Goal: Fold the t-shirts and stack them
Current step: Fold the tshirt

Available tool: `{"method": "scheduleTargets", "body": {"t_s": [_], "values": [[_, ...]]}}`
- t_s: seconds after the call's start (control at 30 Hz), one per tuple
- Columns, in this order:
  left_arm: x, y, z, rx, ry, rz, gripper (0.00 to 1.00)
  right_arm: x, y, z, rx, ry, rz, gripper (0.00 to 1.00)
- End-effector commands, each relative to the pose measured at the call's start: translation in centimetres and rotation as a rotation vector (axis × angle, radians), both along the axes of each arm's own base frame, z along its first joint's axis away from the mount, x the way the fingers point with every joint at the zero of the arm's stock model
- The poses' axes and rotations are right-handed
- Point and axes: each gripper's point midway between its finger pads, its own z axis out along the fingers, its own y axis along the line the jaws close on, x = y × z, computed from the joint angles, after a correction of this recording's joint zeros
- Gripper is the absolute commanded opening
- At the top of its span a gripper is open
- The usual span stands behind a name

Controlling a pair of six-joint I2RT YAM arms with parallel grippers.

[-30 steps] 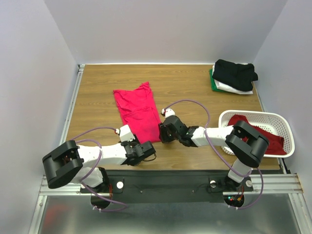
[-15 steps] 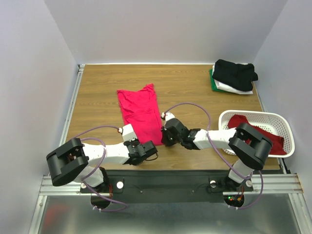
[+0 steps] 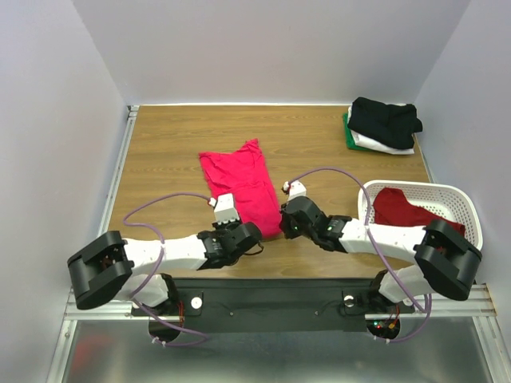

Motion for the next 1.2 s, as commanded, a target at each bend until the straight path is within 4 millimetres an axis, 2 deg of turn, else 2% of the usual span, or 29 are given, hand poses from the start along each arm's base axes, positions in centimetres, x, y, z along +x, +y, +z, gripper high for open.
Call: {"method": "scheduleTargets", "body": {"t_s": [0.0,0.23,0.27,0.3,0.37,0.43,0.57,0.6,0.67,0.7,0.8,0.93,0.97,1.07,1.17], "values": [[2.1,-1.3,5.3,-0.055,-0.132,-0.036,0.00,1.8,0.5,3.7,0.039,-0.105,-0.048,0.00],[4.6,0.1,9.2,-0.145,-0.240,-0.040,0.00,5.0,1.9,8.0,0.016,-0.238,-0.061,0.00],[4.8,0.3,9.4,-0.145,-0.248,-0.044,0.00,5.7,2.5,9.6,0.030,-0.267,-0.063,0.00],[5.0,0.3,10.2,-0.156,-0.274,-0.049,0.00,6.2,2.6,9.5,0.004,-0.281,-0.062,0.00],[5.4,0.4,10.7,-0.169,-0.285,-0.056,0.00,7.4,3.5,11.4,0.015,-0.316,-0.068,0.00],[5.6,0.6,10.8,-0.167,-0.288,-0.058,0.00,8.2,4.1,11.6,-0.004,-0.329,-0.055,0.00],[6.9,2.8,10.5,-0.148,-0.296,0.004,0.00,10.3,5.4,12.5,-0.016,-0.353,-0.047,0.00],[7.2,3.1,10.9,-0.161,-0.312,0.015,0.00,11.0,5.8,13.4,-0.015,-0.373,-0.047,0.00],[7.7,3.9,11.0,-0.156,-0.326,0.032,0.00,12.2,6.2,13.2,-0.032,-0.377,-0.050,0.00],[8.2,4.4,11.7,-0.171,-0.350,0.050,0.00,12.9,6.4,14.2,-0.025,-0.396,-0.053,0.00],[9.1,5.2,12.8,-0.172,-0.385,0.065,0.00,14.5,6.6,14.4,-0.037,-0.406,-0.052,0.00],[10.5,5.8,14.1,-0.176,-0.419,0.073,0.00,16.8,6.9,16.2,-0.023,-0.440,-0.052,0.00],[10.8,5.9,14.5,-0.178,-0.425,0.073,0.00,16.8,7.0,15.9,-0.030,-0.437,-0.048,0.01],[12.0,6.3,15.4,-0.173,-0.442,0.077,0.00,18.4,7.4,17.2,-0.019,-0.462,-0.043,0.00],[12.9,6.8,16.3,-0.177,-0.464,0.078,0.00,20.0,7.2,16.9,-0.034,-0.467,-0.048,0.00]]}}
